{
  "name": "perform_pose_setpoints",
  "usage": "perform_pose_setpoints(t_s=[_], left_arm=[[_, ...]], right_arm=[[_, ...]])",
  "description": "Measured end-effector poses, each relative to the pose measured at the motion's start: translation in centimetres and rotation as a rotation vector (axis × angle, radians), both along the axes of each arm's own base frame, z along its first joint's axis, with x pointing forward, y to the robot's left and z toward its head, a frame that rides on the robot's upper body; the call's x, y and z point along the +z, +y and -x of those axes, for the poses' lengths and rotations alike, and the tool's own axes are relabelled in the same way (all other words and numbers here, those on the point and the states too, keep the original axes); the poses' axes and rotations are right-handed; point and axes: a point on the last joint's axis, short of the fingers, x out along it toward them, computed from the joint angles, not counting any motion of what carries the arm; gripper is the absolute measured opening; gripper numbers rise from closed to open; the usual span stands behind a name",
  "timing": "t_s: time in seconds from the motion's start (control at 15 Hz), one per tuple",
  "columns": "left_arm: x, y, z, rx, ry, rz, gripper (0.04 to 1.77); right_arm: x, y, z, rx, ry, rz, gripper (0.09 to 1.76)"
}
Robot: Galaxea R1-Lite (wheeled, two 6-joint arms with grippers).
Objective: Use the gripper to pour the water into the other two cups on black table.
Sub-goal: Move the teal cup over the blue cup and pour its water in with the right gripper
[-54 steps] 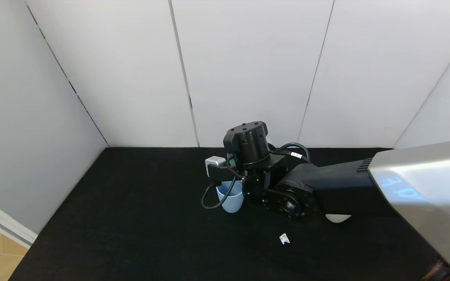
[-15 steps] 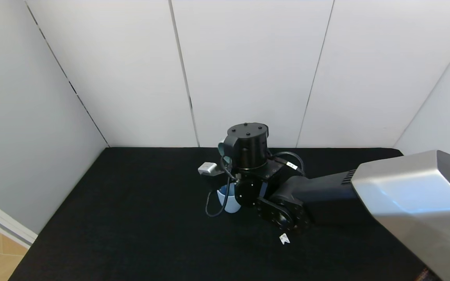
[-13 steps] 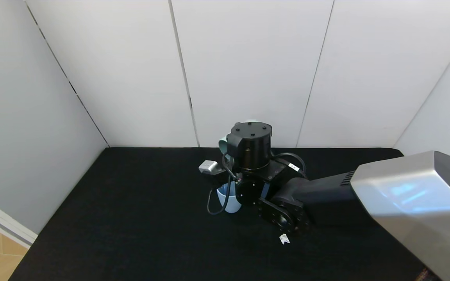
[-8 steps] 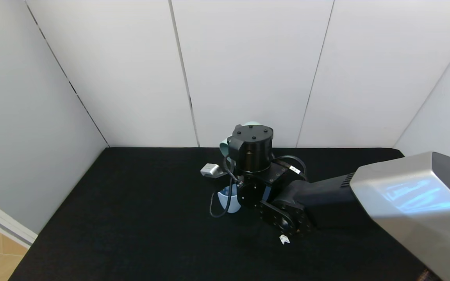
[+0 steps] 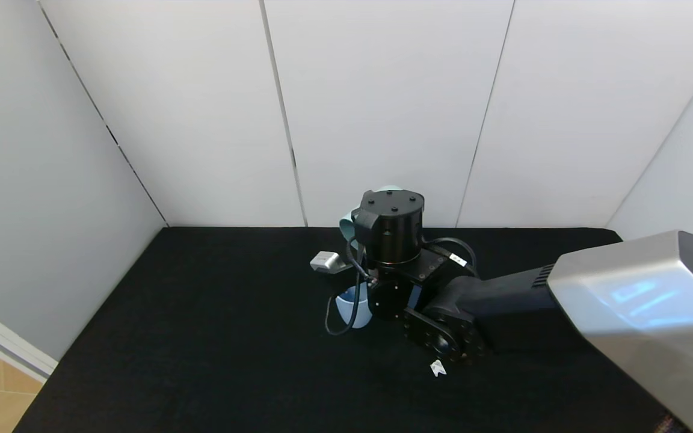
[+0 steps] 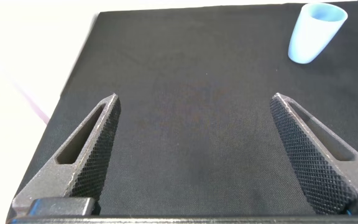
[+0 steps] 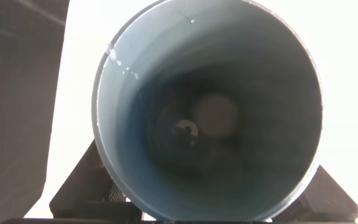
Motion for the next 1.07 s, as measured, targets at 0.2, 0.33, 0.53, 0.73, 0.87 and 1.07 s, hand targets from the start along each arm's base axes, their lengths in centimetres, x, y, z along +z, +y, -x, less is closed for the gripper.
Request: perform_pose_setpoints(t_s=[0.2,0.33,0.53,0.73,0.87,1.07], left_arm=[[0.0,0.0,0.0,0.0,0.0,0.0,1.72],[0.0,0.0,0.0,0.0,0.0,0.0,1.72],[0.0,0.0,0.0,0.0,0.0,0.0,1.72],[0.0,0.0,0.0,0.0,0.0,0.0,1.72],[0.0,0.0,0.0,0.0,0.0,0.0,1.72],[0.0,0.0,0.0,0.0,0.0,0.0,1.72]], right_arm=[[0.4,-0.4,0.2,-0.005,-0.001,-0.015,1.2],[0.8,-0.7,0.3,-0.033,0.0,-0.066,1.2],[0.8,-1.3,0.8,-0.074,0.023,-0.196,1.2],[0.7,-2.3,1.3,-0.106,0.079,-0.334,1.2],[0.6,-3.2,1.9,-0.139,0.14,-0.442,1.2],[1.0,-4.9,2.9,-0.196,0.213,-0.637,1.2]])
